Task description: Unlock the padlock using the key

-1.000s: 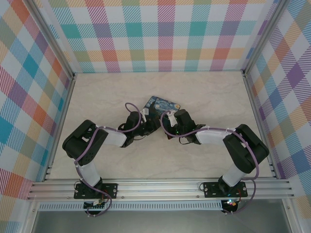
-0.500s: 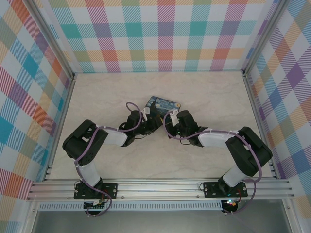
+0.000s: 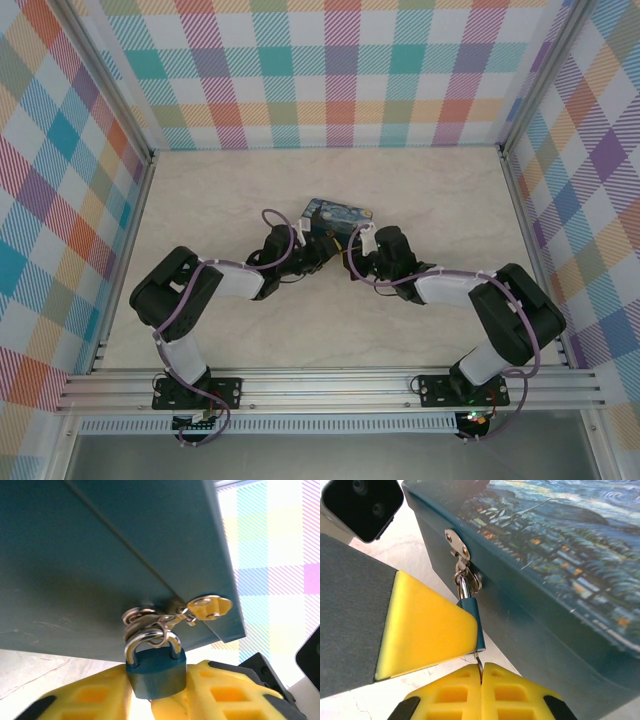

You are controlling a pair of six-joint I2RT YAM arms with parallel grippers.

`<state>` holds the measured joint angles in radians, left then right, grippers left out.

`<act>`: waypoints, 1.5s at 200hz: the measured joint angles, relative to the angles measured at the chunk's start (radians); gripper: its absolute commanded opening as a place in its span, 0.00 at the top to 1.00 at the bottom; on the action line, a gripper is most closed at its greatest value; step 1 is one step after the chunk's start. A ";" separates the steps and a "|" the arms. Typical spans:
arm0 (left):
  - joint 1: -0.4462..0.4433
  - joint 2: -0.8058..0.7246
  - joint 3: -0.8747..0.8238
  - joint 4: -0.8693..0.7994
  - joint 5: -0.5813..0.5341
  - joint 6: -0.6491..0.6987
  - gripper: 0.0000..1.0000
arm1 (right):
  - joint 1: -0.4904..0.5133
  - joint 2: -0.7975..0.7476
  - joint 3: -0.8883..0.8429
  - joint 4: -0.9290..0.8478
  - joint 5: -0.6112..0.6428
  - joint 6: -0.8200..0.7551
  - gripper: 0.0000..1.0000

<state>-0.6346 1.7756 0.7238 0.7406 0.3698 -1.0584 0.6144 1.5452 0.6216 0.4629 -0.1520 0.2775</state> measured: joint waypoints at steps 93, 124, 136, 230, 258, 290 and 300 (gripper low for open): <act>-0.011 -0.051 -0.086 -0.039 -0.061 0.000 0.30 | 0.000 0.024 0.010 -0.125 -0.037 0.042 1.00; -0.001 -0.165 -0.123 -0.102 -0.100 0.009 0.26 | 0.000 0.049 0.052 -0.195 -0.074 0.056 1.00; 0.006 -0.223 -0.142 -0.125 -0.115 0.012 0.27 | 0.000 0.049 0.074 -0.222 -0.090 0.067 1.00; 0.022 -0.313 -0.238 -0.127 -0.155 -0.128 0.45 | 0.004 0.049 0.098 -0.269 -0.153 0.377 1.00; 0.014 -0.264 -0.245 -0.047 -0.157 -0.207 0.49 | 0.011 0.049 0.098 -0.266 -0.153 0.450 1.00; -0.004 -0.198 -0.246 0.029 -0.171 -0.280 0.51 | 0.014 0.049 0.098 -0.262 -0.154 0.506 1.00; -0.010 -0.178 -0.246 0.053 -0.171 -0.295 0.52 | 0.015 0.049 0.098 -0.262 -0.156 0.518 1.00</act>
<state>-0.6449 1.5974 0.4782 0.7940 0.1986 -1.3537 0.6292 1.5944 0.7197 0.2012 -0.3080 0.7959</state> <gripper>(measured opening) 0.486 0.058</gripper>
